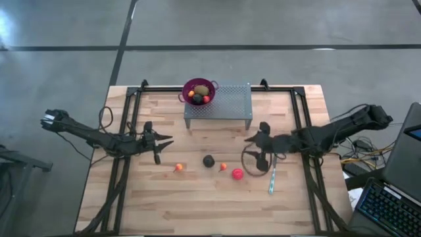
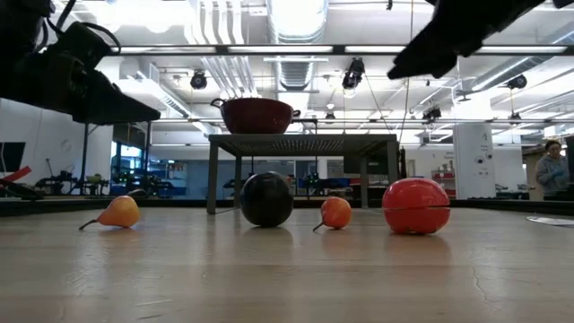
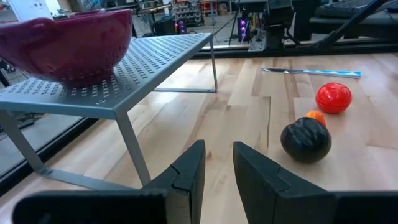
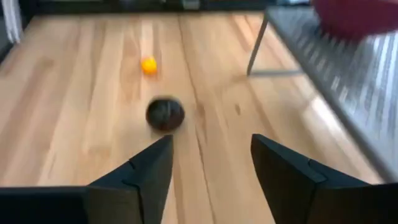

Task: Pick & Place Fruit
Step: Put the red tomato into the purple strainer bowl on the shelf

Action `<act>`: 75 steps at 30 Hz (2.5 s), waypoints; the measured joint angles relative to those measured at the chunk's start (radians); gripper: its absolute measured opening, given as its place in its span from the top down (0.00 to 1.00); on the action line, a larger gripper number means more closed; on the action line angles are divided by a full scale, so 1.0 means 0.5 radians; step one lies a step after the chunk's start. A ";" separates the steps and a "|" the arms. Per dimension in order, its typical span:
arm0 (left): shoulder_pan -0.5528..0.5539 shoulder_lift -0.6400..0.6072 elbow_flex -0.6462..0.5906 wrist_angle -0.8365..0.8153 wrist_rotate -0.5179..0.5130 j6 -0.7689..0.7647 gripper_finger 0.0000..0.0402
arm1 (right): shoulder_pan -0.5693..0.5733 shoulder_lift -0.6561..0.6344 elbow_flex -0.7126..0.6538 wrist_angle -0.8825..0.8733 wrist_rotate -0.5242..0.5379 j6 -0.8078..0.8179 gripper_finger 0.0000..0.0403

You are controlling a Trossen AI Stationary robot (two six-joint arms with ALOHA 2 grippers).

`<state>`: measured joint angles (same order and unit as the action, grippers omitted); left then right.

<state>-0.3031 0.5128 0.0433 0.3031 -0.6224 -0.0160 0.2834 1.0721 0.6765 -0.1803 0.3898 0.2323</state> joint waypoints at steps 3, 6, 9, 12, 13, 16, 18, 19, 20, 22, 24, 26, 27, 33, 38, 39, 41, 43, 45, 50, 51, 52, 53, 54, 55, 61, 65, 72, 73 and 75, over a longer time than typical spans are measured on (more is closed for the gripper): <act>0.000 -0.001 0.000 -0.007 0.000 -0.045 0.78 | 0.121 0.068 0.041 -0.110 0.021 0.161 0.43; 0.000 0.000 0.000 -0.012 0.000 -0.086 0.78 | 0.249 0.135 0.044 -0.112 0.022 0.262 0.40; 0.000 0.000 0.000 -0.012 0.000 -0.096 0.78 | 0.348 0.207 0.044 -0.109 0.022 0.405 0.37; 0.000 0.000 0.001 -0.012 0.000 -0.097 0.78 | 0.423 0.296 0.044 -0.098 0.076 0.584 0.35; 0.000 0.000 0.001 -0.012 0.000 -0.097 0.78 | 0.444 0.327 0.044 -0.098 0.081 0.628 0.34; 0.000 0.000 0.001 -0.012 0.000 -0.097 0.78 | 0.482 0.428 0.044 -0.097 0.112 0.739 0.30; 0.000 0.000 0.001 -0.012 0.000 -0.102 0.78 | 0.486 0.499 0.044 -0.085 0.119 0.781 0.27; 0.000 0.000 0.001 -0.011 0.000 -0.109 0.78 | 0.486 0.540 0.044 -0.081 0.118 0.788 0.26; 0.000 0.000 0.001 -0.011 0.000 -0.114 0.78 | 0.486 0.575 0.044 -0.083 0.117 0.789 0.24; 0.000 0.000 0.001 -0.011 0.000 -0.123 0.78 | 0.485 0.649 0.044 -0.057 0.117 0.785 0.22; 0.000 0.001 0.001 -0.011 0.000 -0.124 0.78 | 0.485 0.711 0.044 -0.016 0.114 0.781 0.20; 0.000 0.001 0.002 -0.011 0.000 -0.125 0.78 | 0.485 0.769 0.052 0.007 0.111 0.782 0.18; 0.000 0.001 0.001 -0.010 0.000 -0.126 0.78 | 0.485 0.795 0.065 0.009 0.111 0.782 0.18; 0.000 0.001 0.002 -0.010 0.000 -0.126 0.78 | 0.484 0.934 0.163 0.014 0.101 0.793 0.15; 0.000 0.001 0.002 -0.011 0.000 -0.131 0.78 | 0.479 1.039 0.220 0.012 0.096 0.795 0.16; 0.000 0.001 0.002 -0.010 0.000 -0.137 0.78 | 0.473 1.057 0.223 0.014 0.095 0.803 0.17; 0.000 0.001 0.002 -0.010 0.001 -0.141 0.78 | 0.460 1.090 0.229 0.009 0.095 0.813 0.17; 0.000 0.001 0.002 -0.011 0.000 -0.142 0.78 | 0.446 1.125 0.238 0.015 0.095 0.818 0.18; 0.000 0.001 0.002 -0.011 0.000 -0.142 0.78 | 0.433 1.158 0.241 0.017 0.093 0.833 0.18; 0.000 0.001 0.002 -0.011 0.000 -0.142 0.78 | 0.408 1.241 0.241 0.042 0.059 0.847 0.16; 0.000 0.001 0.002 -0.011 0.000 -0.142 0.78 | 0.404 1.260 0.241 0.048 0.059 0.845 0.16; 0.000 0.001 0.002 -0.011 0.000 -0.142 0.78 | 0.400 1.277 0.241 0.053 0.058 0.844 0.16; 0.000 0.001 0.002 -0.011 0.000 -0.142 0.78 | 0.398 1.290 0.241 0.064 0.059 0.842 0.15; 0.000 0.001 0.002 -0.011 0.000 -0.142 0.78 | 0.395 1.299 0.241 0.072 0.059 0.839 0.16; 0.000 0.001 0.002 -0.012 0.000 -0.142 0.78 | 0.394 1.307 0.241 0.075 0.059 0.840 0.16; 0.000 0.001 0.002 -0.012 0.000 -0.142 0.78 | 0.390 1.320 0.241 0.098 0.061 0.840 0.22; 0.000 0.001 0.002 -0.014 0.000 -0.142 0.78 | 0.390 1.316 0.241 0.121 0.061 0.839 0.27; 0.000 0.001 0.002 -0.014 0.000 -0.142 0.78 | 0.390 1.318 0.241 0.120 0.062 0.839 0.34; 0.000 0.001 0.002 -0.014 0.000 -0.142 0.78 | 0.390 1.318 0.241 0.120 0.062 0.840 0.35; 0.000 0.001 0.002 -0.014 0.000 -0.142 0.78 | 0.389 1.317 0.241 0.120 0.062 0.840 0.36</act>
<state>-0.3031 0.5133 0.0441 0.2962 -0.6224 -0.0868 0.4778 1.7306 0.7971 -0.1204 0.4210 0.6521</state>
